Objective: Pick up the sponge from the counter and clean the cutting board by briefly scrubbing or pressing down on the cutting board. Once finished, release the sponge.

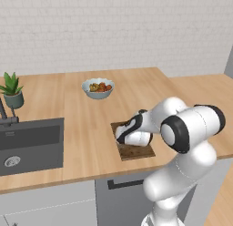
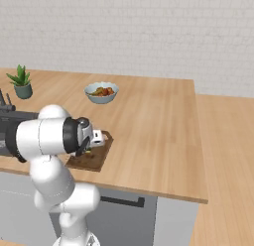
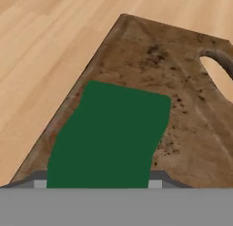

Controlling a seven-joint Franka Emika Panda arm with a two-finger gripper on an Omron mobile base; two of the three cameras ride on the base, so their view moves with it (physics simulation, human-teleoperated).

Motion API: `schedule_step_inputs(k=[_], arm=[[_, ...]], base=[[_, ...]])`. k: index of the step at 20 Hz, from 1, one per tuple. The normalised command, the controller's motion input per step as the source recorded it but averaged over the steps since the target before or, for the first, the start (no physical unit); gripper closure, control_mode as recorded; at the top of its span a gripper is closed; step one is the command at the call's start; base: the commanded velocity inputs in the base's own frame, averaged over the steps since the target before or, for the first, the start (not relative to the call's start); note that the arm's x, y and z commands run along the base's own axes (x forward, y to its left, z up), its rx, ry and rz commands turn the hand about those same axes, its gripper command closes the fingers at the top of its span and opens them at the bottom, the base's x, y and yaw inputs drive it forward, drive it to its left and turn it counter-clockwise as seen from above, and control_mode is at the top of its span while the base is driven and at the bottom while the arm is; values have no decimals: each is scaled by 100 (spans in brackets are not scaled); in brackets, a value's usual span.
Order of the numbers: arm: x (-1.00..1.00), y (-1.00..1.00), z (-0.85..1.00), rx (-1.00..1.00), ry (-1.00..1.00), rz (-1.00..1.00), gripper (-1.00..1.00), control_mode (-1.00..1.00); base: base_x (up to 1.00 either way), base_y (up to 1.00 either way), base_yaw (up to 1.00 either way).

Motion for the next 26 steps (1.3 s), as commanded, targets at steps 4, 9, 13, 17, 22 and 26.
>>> schedule_step_inputs(k=[4, 9, 13, 17, 22, 26], arm=[[78, 0, 0, 0, 0, 0, 100, -100], [77, 4, -2, 0, 0, 0, 100, -100], [24, 4, -14, -2, 0, 0, 100, -100], [0, 0, -14, -7, 4, -5, 100, -100], [-16, -18, -7, -5, 13, -11, 100, -100], [-37, -45, 0, 0, 23, -15, 100, -100]], base=[[0, 0, 0], [0, 0, 0], [0, 0, 0], [0, 0, 0], [0, 0, 0], [0, 0, 0]])
